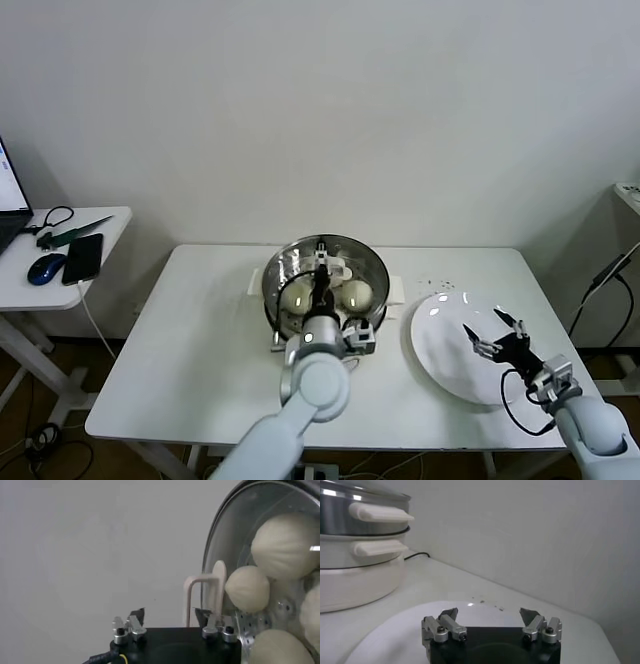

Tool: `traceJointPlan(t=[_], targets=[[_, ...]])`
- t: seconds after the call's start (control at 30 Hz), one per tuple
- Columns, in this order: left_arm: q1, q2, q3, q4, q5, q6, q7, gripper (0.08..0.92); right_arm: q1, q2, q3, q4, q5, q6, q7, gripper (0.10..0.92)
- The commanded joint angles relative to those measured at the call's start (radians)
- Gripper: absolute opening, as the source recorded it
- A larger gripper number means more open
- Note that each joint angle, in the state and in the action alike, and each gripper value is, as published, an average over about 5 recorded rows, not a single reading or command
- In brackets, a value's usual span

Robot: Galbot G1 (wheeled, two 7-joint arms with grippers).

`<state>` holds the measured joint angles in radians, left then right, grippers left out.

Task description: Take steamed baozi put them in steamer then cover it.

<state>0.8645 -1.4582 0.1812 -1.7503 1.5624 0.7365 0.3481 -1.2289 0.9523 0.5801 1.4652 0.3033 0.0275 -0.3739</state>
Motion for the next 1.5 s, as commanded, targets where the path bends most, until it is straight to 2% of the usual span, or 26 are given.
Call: traceJointPlan(t=[0.03,0.17,0.3,0.37,0.53,0.67,0.83,0.97,1.23,1.37,1.5], targets=[[0.082,0.089,0.013,-0.192,-0.057,0.049,-0.005,0.709,0.015,0.004,0.003,0.01,0.014,-0.064,0.022,0.823],[0.121,0.112,0.015,-0.255,-0.072,0.048,-0.021,0.802,0.019,0.01,0.004,0.02,0.038,-0.073,0.04,0.823],[0.196,0.141,-0.027,-0.31,-0.104,0.026,-0.066,0.821,0.011,0.012,0.004,0.035,0.039,-0.074,0.044,0.823],[0.239,0.159,-0.075,-0.339,-0.167,-0.014,-0.121,0.822,0.004,0.014,0.005,0.046,0.035,-0.07,0.044,0.823],[0.313,0.187,-0.248,-0.379,-0.386,-0.227,-0.28,0.823,-0.012,0.028,0.016,0.069,0.025,-0.058,0.045,0.823],[0.357,0.192,-0.373,-0.393,-0.655,-0.323,-0.37,0.823,-0.028,0.046,0.028,0.088,0.012,-0.048,0.046,0.823],[0.453,0.161,-0.574,-0.367,-0.974,-0.517,-0.464,0.823,-0.045,0.063,0.037,0.107,0.006,-0.035,0.043,0.823],[0.514,0.129,-0.685,-0.315,-1.244,-0.619,-0.508,0.823,-0.063,0.073,0.042,0.128,0.005,-0.024,0.041,0.823],[0.602,0.089,-0.804,-0.197,-1.66,-0.723,-0.51,0.823,-0.09,0.108,0.057,0.159,0.014,0.037,0.046,0.823],[0.615,0.091,-0.81,-0.149,-1.723,-0.762,-0.496,0.823,-0.108,0.124,0.063,0.171,0.023,0.059,0.049,0.823],[0.615,0.094,-0.812,-0.126,-1.745,-0.783,-0.446,0.823,-0.12,0.131,0.068,0.17,0.026,0.073,0.049,0.823]])
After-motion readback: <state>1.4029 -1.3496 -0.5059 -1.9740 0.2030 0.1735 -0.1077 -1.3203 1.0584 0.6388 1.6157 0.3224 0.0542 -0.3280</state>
